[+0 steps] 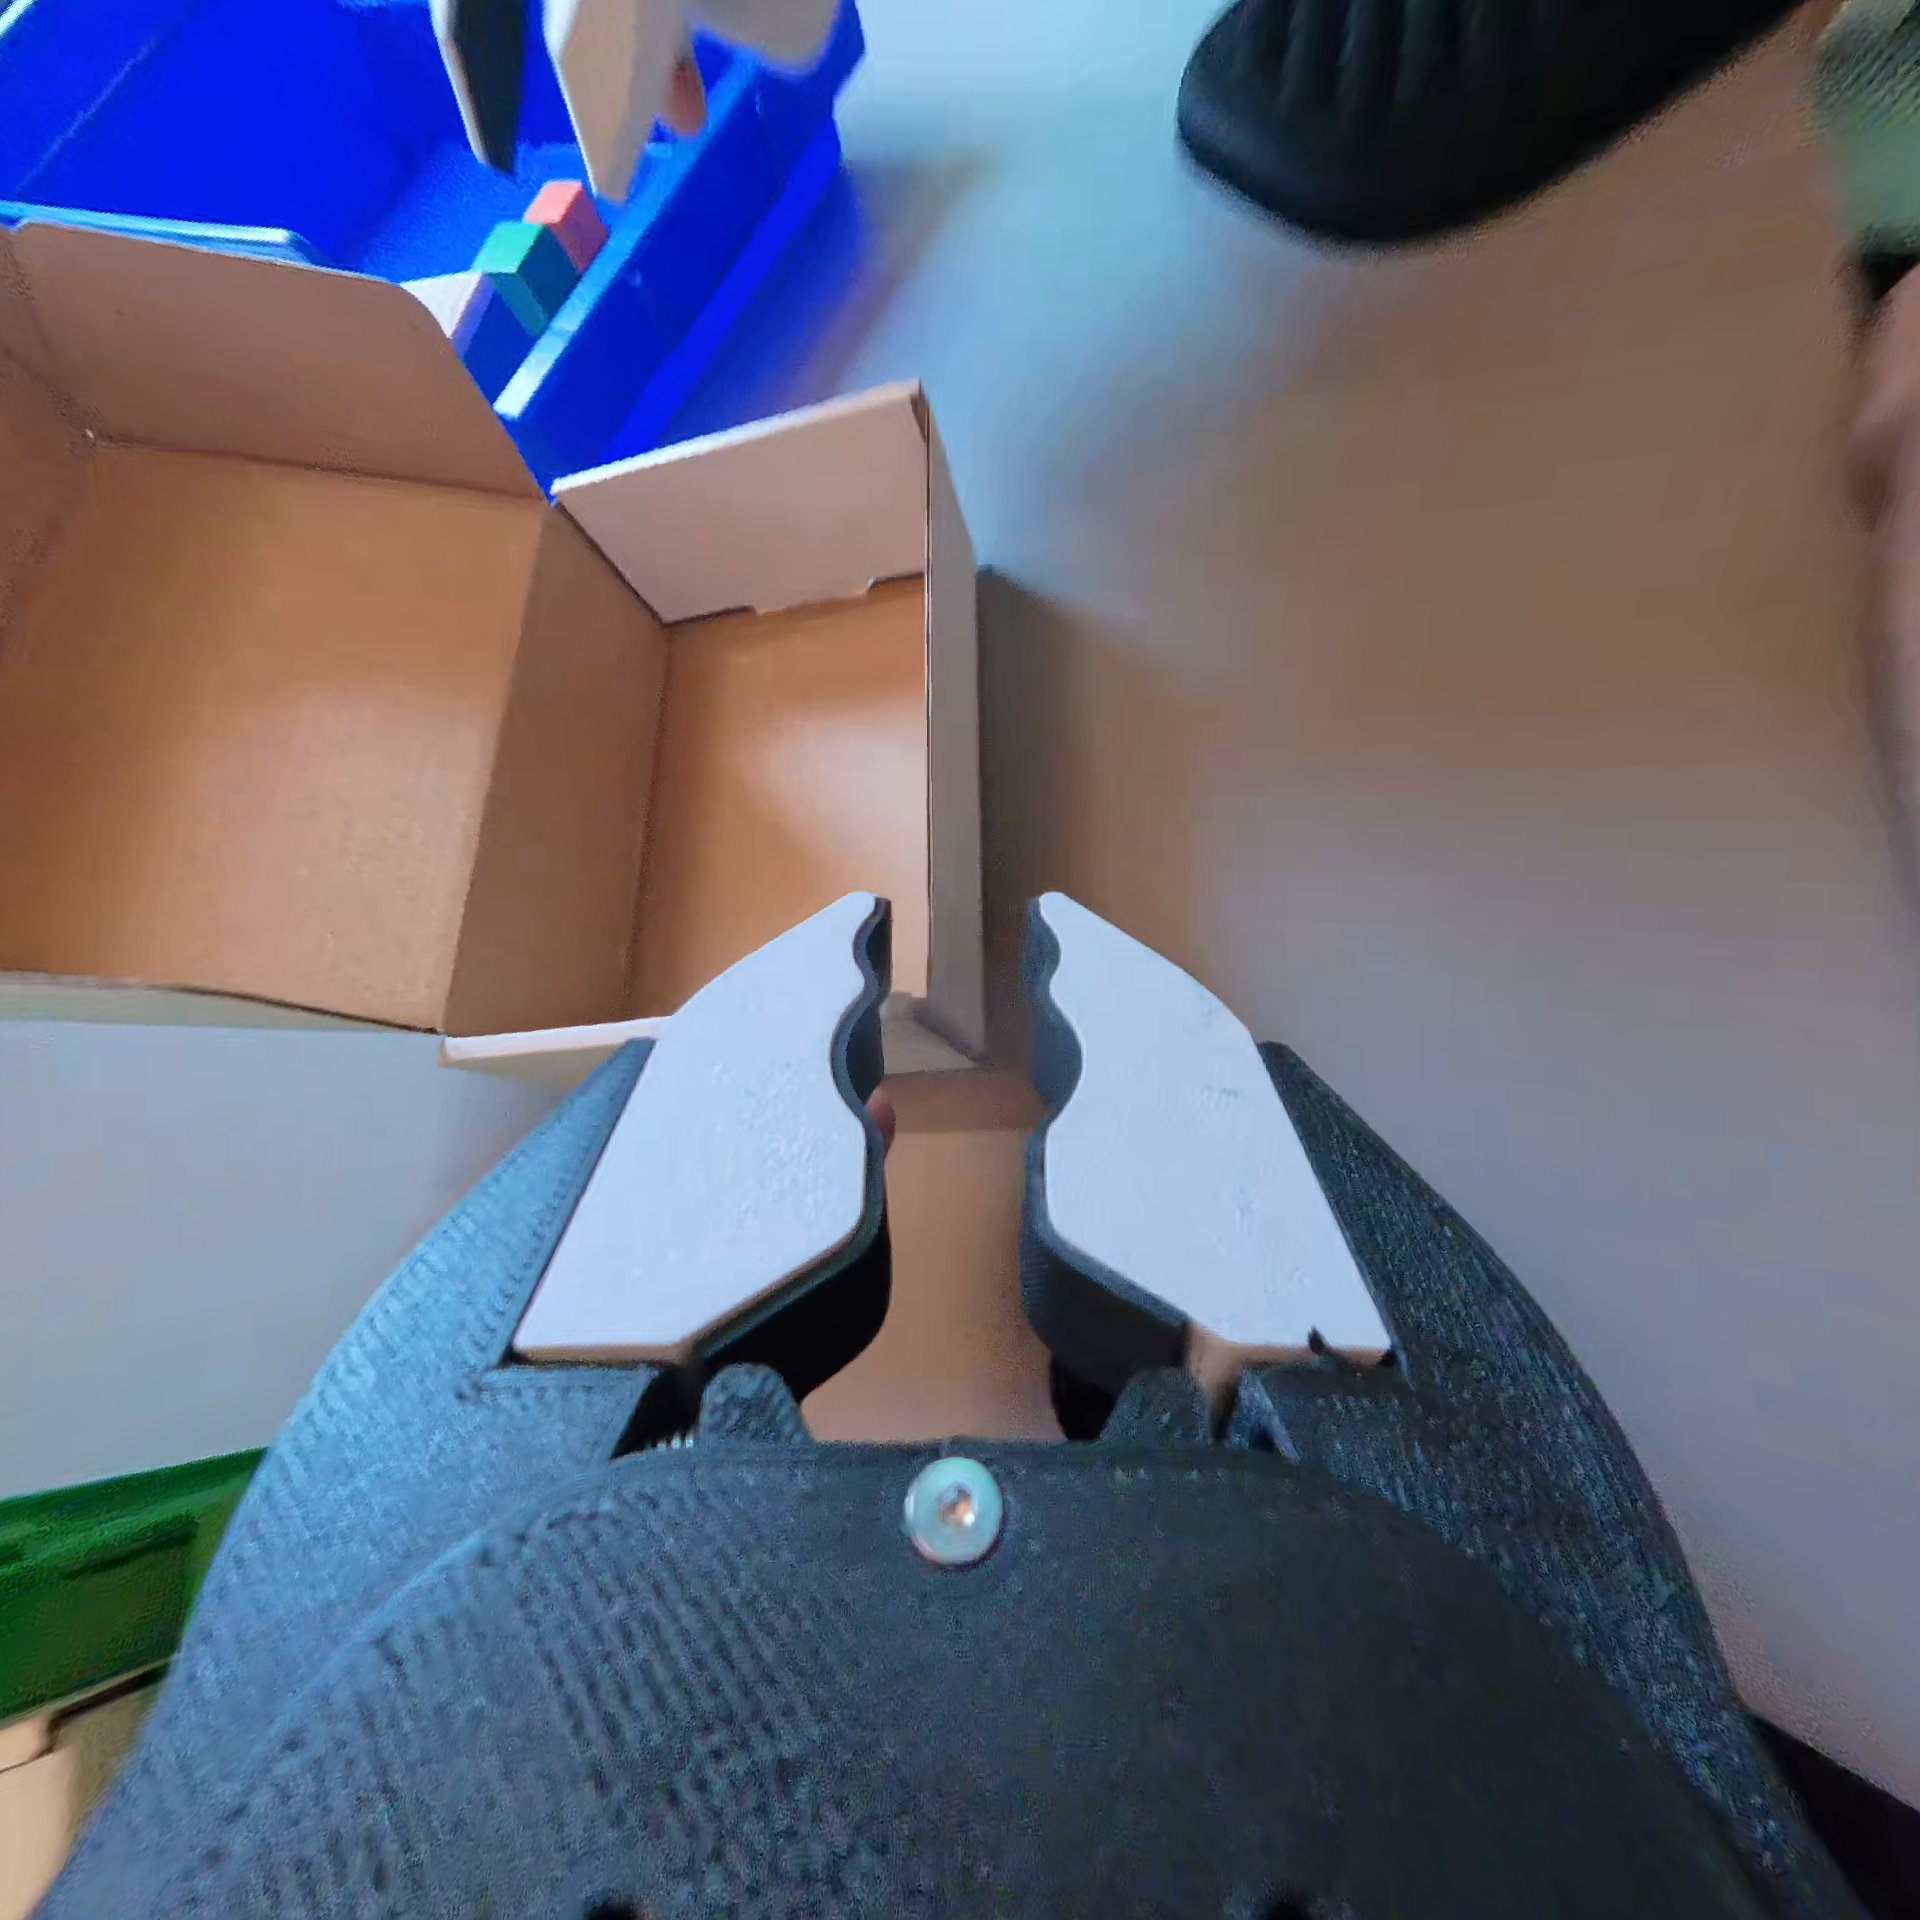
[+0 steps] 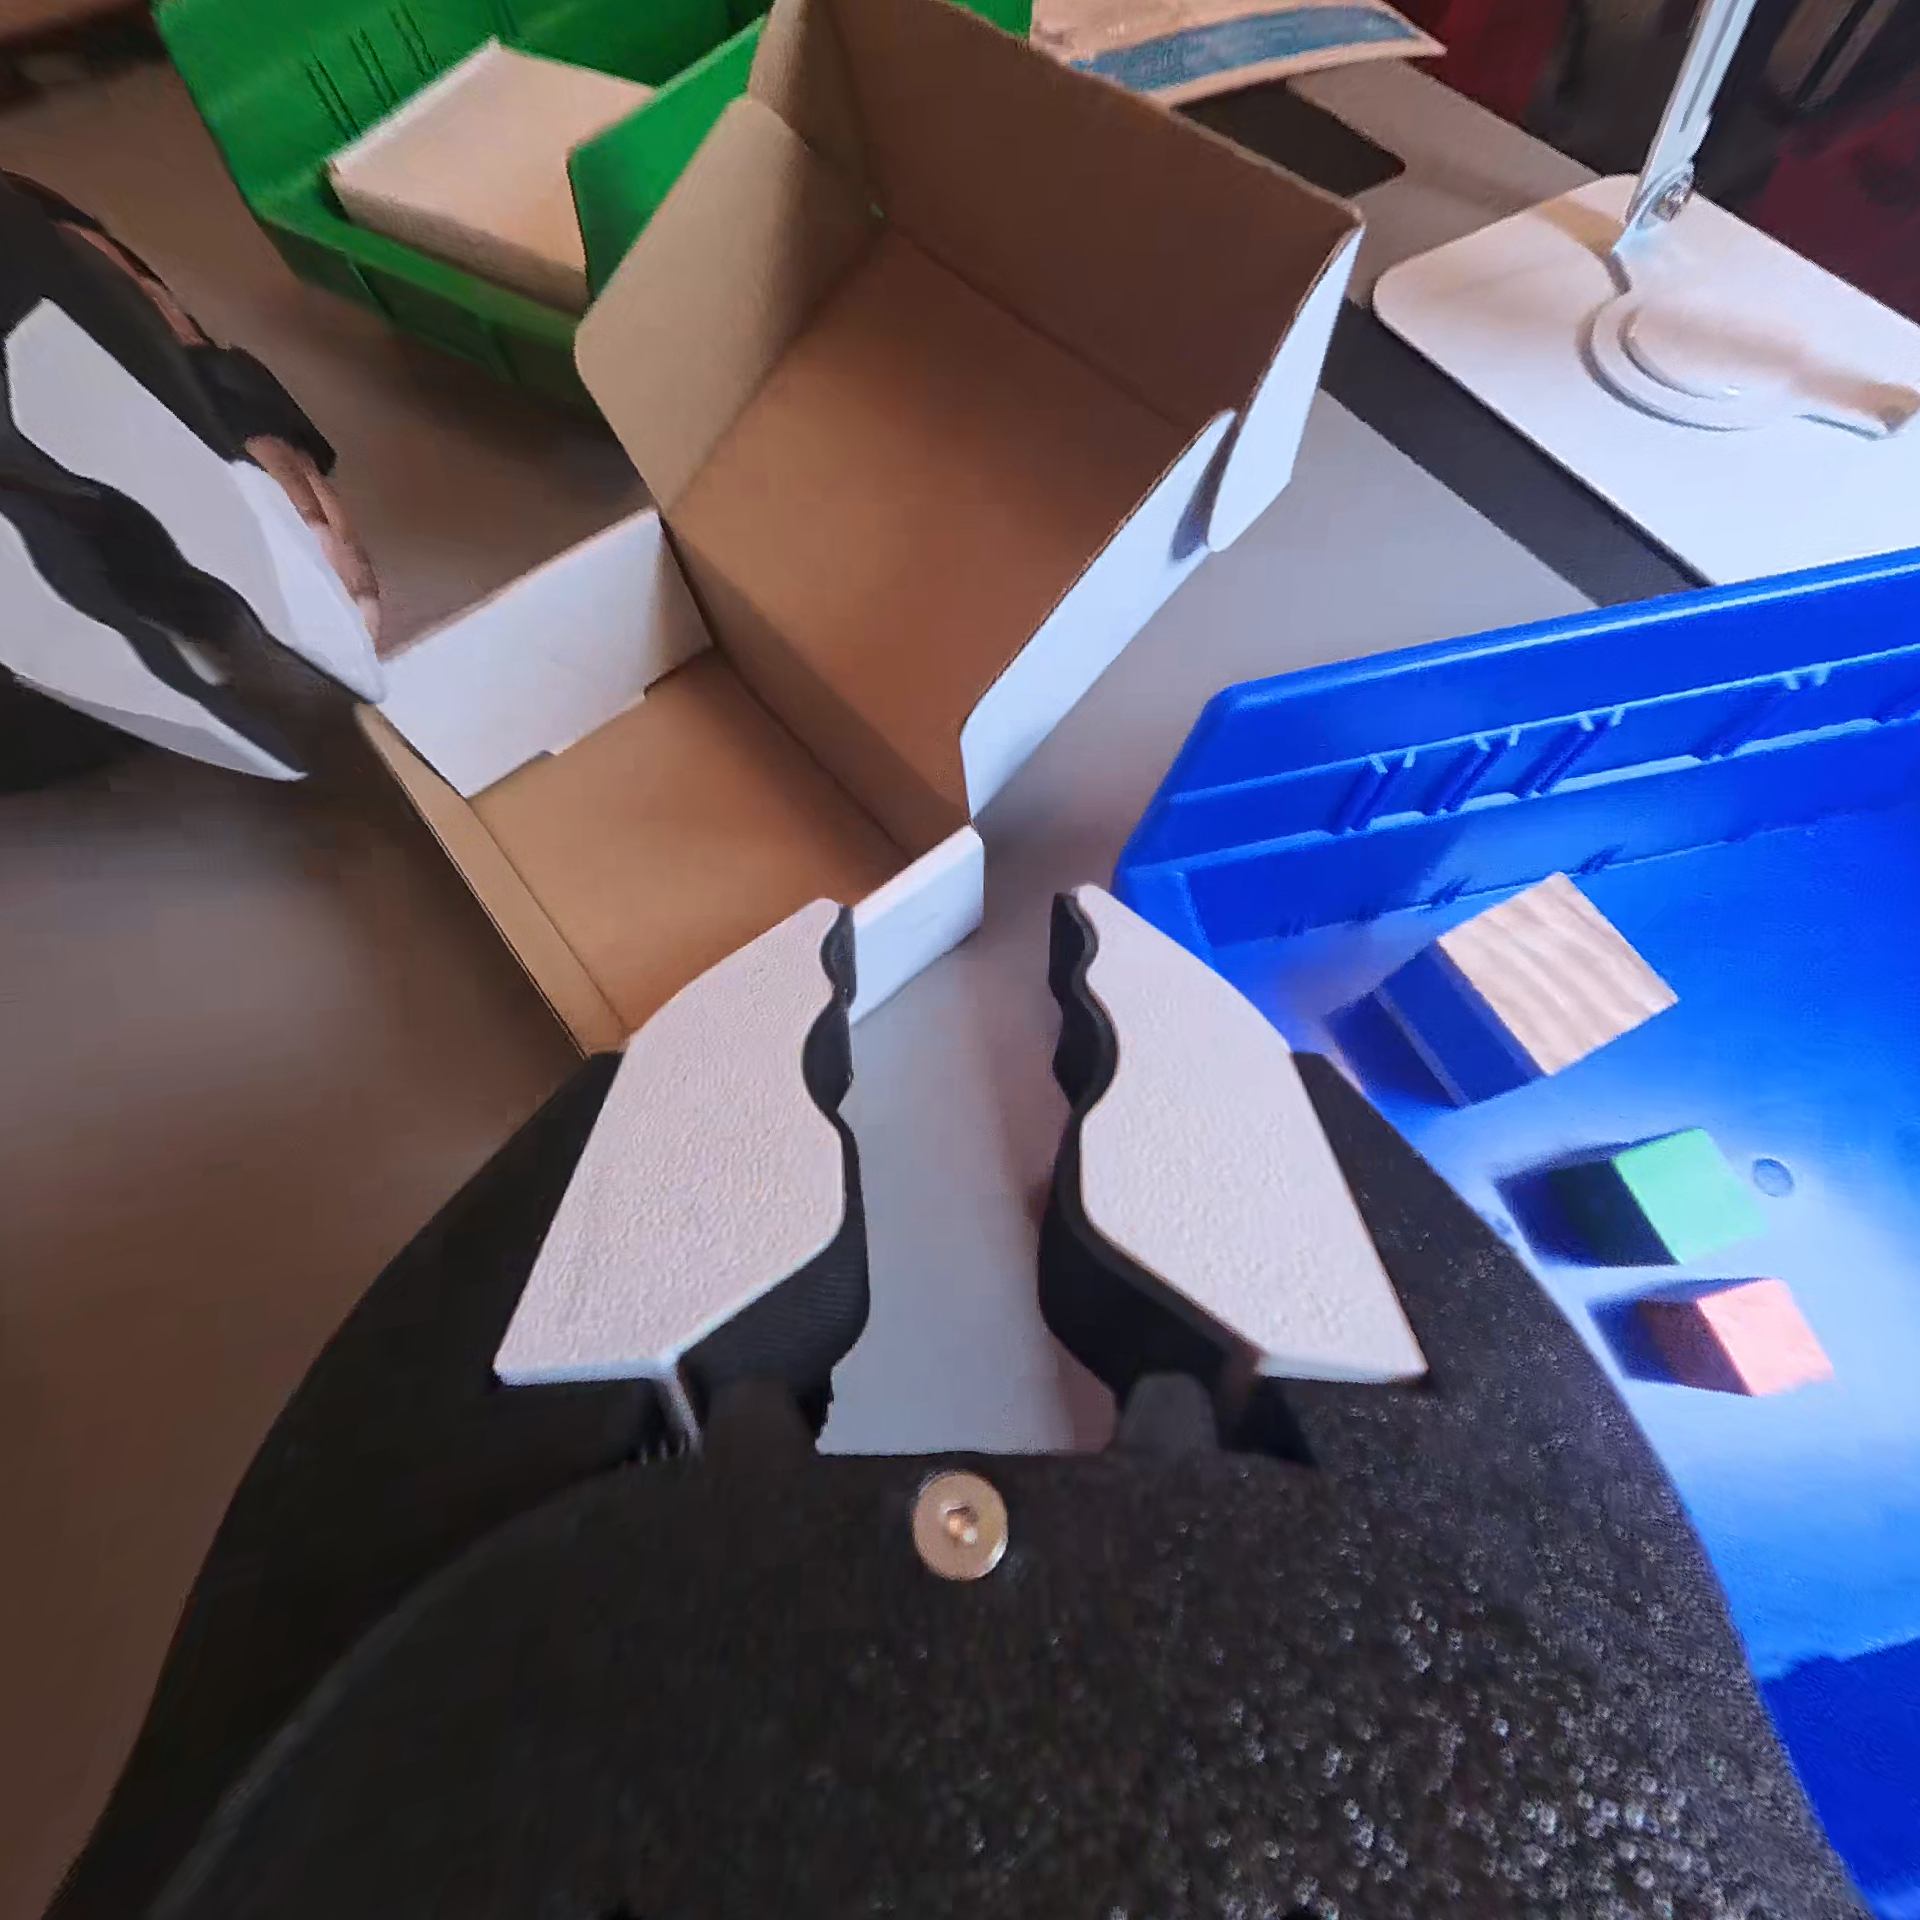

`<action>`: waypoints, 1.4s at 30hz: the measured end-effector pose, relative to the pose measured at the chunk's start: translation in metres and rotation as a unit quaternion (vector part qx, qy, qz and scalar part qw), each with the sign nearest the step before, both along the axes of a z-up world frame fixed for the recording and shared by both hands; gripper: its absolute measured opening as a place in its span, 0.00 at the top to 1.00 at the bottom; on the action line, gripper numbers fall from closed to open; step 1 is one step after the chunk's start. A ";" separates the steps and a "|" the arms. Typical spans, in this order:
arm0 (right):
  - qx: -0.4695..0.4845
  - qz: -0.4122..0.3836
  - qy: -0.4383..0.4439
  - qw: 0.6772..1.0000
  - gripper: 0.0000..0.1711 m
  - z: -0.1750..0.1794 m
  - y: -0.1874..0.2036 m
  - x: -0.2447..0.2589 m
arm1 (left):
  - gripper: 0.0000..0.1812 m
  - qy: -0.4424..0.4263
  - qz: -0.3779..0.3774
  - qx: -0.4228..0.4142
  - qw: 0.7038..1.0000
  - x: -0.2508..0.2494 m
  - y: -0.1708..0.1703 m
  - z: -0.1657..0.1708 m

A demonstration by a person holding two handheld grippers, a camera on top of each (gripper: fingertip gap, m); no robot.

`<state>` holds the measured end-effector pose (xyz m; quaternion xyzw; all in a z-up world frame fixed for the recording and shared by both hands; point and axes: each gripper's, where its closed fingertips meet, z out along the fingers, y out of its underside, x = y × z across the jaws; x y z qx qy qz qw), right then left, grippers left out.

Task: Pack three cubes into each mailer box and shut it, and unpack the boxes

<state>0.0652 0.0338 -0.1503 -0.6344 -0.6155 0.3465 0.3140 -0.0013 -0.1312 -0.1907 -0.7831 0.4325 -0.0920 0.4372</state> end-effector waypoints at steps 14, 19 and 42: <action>0.009 -0.060 0.030 0.998 0.86 -0.003 0.014 -0.059 | 0.73 -0.291 0.339 0.027 0.894 -0.103 0.083 0.068; 0.069 -0.043 0.063 0.995 0.91 -0.001 0.007 -0.056 | 0.79 -0.294 0.360 0.037 0.885 -0.098 0.097 0.057; 0.049 0.214 0.128 0.967 0.63 0.009 -0.070 -0.009 | 0.89 -0.152 0.137 0.187 0.961 -0.042 0.051 0.074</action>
